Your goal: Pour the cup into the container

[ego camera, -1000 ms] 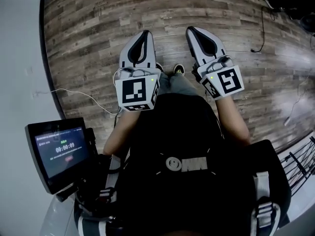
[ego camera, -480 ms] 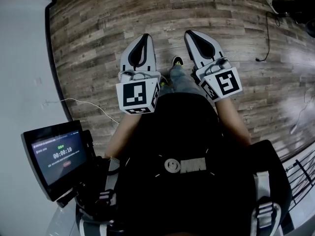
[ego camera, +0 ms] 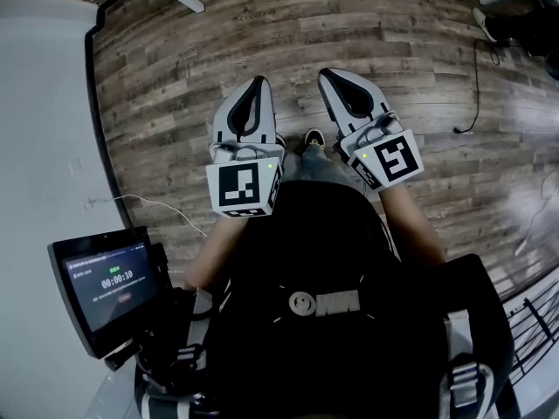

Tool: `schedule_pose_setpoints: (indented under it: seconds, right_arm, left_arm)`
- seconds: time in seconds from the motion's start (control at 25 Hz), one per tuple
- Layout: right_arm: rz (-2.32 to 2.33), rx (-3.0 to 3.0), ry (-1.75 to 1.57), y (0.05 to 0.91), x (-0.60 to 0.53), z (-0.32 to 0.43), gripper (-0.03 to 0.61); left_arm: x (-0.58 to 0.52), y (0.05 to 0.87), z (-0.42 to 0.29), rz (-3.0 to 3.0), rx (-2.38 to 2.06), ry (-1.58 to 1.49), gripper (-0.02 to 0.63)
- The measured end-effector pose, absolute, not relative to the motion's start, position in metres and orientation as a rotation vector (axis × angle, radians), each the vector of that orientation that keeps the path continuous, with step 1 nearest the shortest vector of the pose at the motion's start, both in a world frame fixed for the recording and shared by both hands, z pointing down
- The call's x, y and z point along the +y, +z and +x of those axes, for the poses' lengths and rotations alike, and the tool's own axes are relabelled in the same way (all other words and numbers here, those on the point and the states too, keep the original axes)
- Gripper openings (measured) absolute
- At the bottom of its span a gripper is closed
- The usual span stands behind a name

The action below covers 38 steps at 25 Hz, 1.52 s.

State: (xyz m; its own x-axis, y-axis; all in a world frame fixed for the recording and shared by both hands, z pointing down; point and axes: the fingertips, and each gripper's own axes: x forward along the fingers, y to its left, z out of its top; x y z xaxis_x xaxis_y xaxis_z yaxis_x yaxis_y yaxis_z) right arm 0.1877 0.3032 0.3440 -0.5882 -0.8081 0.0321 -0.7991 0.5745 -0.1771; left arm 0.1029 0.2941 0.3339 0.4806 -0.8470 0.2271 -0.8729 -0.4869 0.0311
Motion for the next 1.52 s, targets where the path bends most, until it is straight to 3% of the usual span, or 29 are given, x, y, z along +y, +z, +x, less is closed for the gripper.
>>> schedule_pose_setpoints:
  seconds: [0.2, 0.96, 1.52]
  right_arm:
    - [-1.383, 2.783, -0.313, 0.355, 0.249, 0.192, 0.005]
    - [-1.430, 2.839, -0.287, 0.354, 0.078, 0.087, 0.005]
    - [-1.490, 2.757, -0.312, 0.356, -0.016, 0.153, 0.005]
  left_arm:
    - [0.239, 0.344, 0.100, 2.518, -1.536, 0.284, 0.000]
    - [0.074, 0.361, -0.008, 2.493, -1.521, 0.232, 0.000]
    - [-0.031, 0.356, 0.063, 2.533, -1.445, 0.286, 0.000]
